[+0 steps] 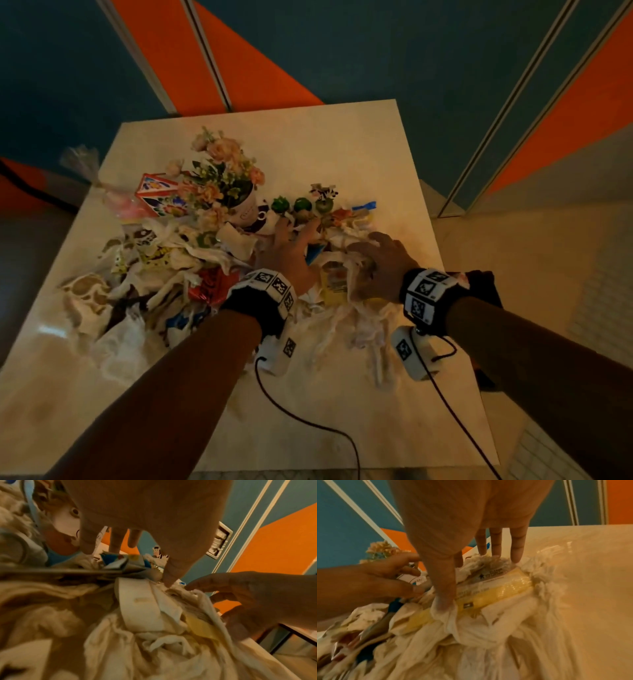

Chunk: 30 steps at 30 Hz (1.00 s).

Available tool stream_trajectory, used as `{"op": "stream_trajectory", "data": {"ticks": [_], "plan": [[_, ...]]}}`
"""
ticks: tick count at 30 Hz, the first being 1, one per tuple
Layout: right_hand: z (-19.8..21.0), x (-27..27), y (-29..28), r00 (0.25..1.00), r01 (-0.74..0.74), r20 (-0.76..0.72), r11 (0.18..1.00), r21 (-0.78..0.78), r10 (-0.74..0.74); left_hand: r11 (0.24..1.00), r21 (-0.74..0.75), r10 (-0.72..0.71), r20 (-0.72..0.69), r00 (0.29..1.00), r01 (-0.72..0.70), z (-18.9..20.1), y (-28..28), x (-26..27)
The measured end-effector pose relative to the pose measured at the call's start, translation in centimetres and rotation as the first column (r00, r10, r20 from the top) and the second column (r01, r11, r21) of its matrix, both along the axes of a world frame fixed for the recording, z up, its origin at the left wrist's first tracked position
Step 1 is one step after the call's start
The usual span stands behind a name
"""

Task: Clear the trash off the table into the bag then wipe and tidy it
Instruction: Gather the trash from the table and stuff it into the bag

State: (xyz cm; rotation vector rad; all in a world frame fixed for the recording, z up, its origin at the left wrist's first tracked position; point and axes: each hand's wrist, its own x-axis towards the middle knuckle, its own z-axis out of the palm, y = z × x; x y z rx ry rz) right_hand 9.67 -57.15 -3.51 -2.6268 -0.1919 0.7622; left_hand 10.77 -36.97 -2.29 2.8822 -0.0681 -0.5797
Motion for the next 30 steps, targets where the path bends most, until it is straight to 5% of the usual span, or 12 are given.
{"op": "stream_trajectory", "data": {"ticks": [8, 15, 21, 30], "plan": [[-0.3, 0.2, 1.7, 0.97, -0.243, -0.045, 0.933, -0.267, 0.239, 0.991, 0.132, -0.026, 0.001, 1.0, 0.025, -0.6, -1.1, 1.4], [0.6, 0.4, 1.9, 0.97, -0.221, 0.053, 0.952, -0.21, 0.237, 0.983, 0.183, -0.04, 0.125, 0.991, 0.016, -0.8, -0.4, 0.9], [2.6, 0.8, 1.8, 0.993, 0.043, 0.111, 0.998, 0.045, -0.048, 0.995, 0.095, 0.004, 0.155, 0.988, -0.019, 0.0, 0.8, 0.5], [5.7, 0.9, 1.4, 0.918, 0.26, 0.177, 0.877, 0.404, -0.354, 0.973, -0.202, 0.153, 0.219, 0.964, -0.109, 4.9, 4.3, -1.4]]}}
